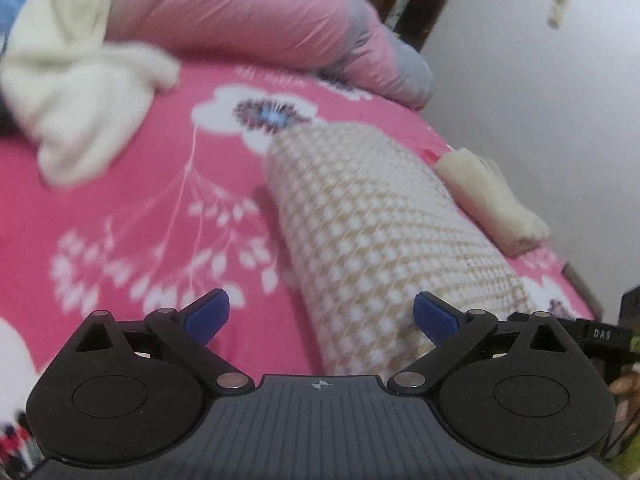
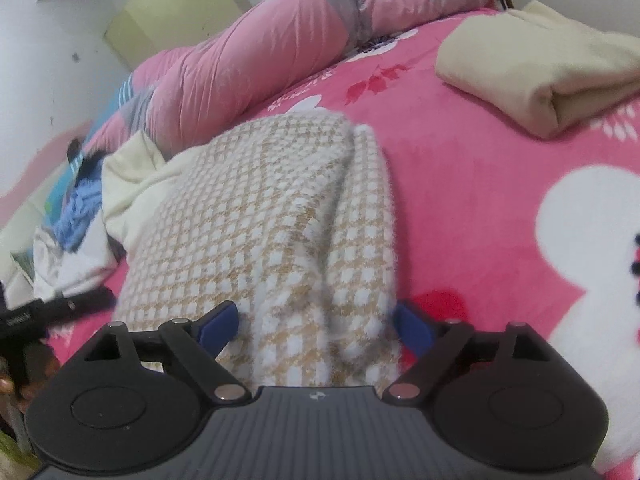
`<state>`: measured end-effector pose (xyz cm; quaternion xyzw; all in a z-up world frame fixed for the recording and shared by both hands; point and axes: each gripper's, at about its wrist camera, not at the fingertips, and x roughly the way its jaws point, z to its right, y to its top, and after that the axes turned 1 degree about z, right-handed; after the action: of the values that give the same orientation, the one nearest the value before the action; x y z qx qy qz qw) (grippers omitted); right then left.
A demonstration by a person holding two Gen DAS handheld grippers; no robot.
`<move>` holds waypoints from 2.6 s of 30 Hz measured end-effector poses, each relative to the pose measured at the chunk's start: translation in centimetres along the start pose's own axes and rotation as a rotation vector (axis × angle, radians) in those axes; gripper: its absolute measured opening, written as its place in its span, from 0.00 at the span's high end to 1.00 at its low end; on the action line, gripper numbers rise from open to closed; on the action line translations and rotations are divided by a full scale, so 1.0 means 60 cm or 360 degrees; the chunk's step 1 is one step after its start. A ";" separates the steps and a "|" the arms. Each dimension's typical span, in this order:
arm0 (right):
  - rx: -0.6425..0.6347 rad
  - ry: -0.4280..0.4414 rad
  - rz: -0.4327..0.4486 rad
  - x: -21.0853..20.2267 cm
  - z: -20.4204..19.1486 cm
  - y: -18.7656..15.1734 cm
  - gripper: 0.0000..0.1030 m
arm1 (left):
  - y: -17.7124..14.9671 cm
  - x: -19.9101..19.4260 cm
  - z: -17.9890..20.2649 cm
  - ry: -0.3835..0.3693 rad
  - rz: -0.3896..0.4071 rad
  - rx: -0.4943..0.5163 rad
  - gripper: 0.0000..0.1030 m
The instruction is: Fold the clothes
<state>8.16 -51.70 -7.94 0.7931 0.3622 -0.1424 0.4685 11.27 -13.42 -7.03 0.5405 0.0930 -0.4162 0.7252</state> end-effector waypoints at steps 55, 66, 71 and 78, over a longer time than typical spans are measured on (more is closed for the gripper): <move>-0.0092 0.0459 -0.0358 0.085 -0.012 0.154 0.32 | 0.058 0.101 0.016 -0.0619 -0.0238 -0.0328 0.04; -0.0290 0.0399 -0.0179 -0.065 0.012 0.296 0.33 | 0.143 0.118 0.178 -0.0779 -0.0151 -0.0220 0.04; -0.0401 0.0292 -0.0131 -0.111 0.059 0.409 0.33 | 0.213 0.203 0.270 -0.0870 -0.0156 -0.0145 0.04; -0.0487 0.0132 -0.0100 -0.119 0.155 0.534 0.33 | 0.266 0.335 0.356 -0.0944 -0.0172 -0.0095 0.04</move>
<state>26.94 -72.31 11.74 0.7060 0.4234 -0.0674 0.5637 28.54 -40.84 1.00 0.3681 -0.0821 -0.5910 0.7131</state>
